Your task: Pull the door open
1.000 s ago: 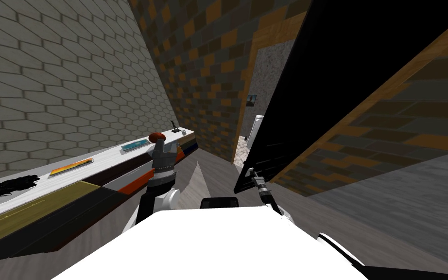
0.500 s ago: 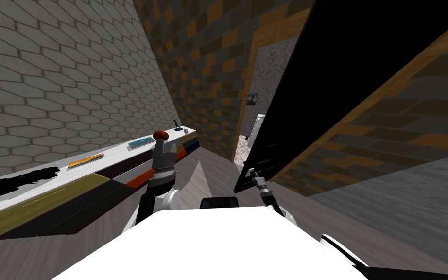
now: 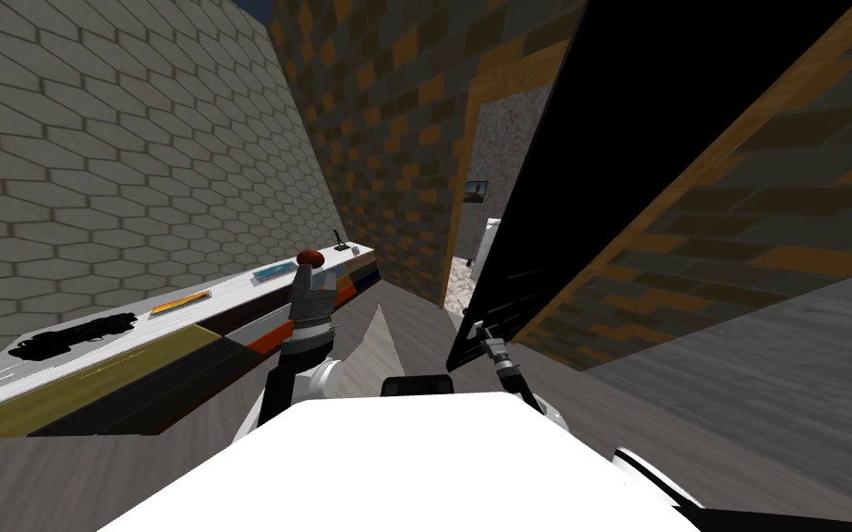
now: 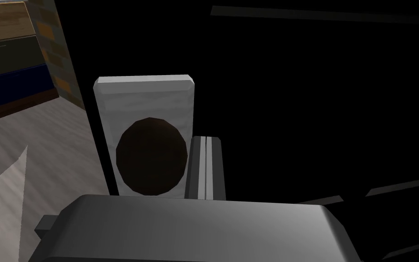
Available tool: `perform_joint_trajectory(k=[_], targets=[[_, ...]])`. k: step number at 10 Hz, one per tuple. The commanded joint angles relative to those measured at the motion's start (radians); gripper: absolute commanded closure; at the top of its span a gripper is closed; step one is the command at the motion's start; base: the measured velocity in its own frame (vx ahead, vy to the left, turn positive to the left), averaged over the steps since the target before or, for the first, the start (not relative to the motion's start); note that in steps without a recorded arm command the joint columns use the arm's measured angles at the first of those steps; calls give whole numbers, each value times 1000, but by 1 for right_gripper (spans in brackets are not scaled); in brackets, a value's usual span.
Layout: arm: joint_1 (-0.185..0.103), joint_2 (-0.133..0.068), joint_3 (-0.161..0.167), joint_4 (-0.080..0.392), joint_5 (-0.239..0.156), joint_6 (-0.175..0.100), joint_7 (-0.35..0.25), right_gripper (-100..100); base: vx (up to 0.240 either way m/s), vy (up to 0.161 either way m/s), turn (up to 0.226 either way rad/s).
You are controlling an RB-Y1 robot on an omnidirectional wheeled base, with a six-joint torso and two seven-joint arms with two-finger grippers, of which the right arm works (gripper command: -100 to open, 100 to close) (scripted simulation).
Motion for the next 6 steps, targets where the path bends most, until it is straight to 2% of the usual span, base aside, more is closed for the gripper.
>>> perform_joint_trajectory(k=[1,2,6], targets=[[6,10,31,-5,16,-17,-9,-100,-33,-30,47],[9,7,39,-5,20,-23,-15,-100,-95,-60,103],[13,1,52,-6,26,-35,-25,-100,-70,-48,28]])
